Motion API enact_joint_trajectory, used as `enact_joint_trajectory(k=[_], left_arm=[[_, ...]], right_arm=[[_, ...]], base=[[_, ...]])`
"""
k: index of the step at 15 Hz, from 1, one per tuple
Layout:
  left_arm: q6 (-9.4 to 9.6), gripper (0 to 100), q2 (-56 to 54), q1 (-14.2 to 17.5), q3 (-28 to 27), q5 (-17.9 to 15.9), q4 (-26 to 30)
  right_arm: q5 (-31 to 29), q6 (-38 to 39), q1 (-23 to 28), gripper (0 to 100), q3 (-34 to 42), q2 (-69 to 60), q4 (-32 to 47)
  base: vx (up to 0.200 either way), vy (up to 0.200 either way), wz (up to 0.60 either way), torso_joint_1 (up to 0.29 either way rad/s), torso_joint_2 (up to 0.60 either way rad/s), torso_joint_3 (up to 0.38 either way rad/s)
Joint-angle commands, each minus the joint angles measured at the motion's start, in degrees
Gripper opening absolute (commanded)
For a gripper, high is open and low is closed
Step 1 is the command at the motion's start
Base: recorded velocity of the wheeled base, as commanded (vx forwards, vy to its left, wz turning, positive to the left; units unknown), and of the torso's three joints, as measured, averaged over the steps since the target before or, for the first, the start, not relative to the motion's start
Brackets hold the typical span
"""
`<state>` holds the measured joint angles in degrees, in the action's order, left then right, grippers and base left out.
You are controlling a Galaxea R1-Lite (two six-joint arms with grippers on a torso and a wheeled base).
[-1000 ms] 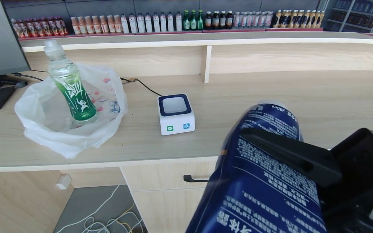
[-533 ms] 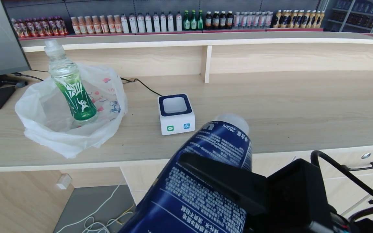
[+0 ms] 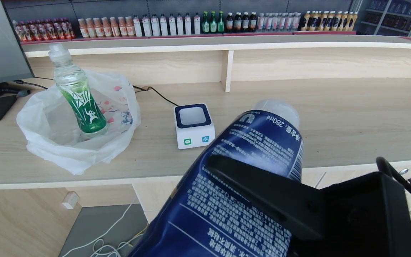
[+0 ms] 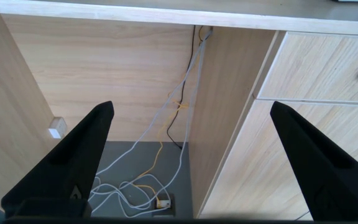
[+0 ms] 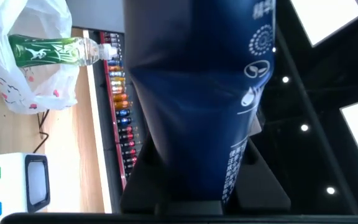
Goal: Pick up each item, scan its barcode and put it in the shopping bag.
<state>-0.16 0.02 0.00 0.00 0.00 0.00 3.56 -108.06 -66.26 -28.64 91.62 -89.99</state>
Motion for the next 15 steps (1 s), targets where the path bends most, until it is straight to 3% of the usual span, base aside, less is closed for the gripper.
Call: enact_joint_trajectory(k=[1,15], left_arm=[[-0.02,100,-0.02,0.0,0.0,0.0,0.0],[-0.02,100,-0.02,0.0,0.0,0.0,0.0]], right_arm=[[0.04,-0.05,-0.01,0,0.33,-0.92,-0.01],[0.04,-1.37,-0.37,0,-0.02,-0.92,-0.01]], base=[[0.0,0.0,0.0,0.0,0.0,0.0],[0.0,0.0,0.0,0.0,0.0,0.0]])
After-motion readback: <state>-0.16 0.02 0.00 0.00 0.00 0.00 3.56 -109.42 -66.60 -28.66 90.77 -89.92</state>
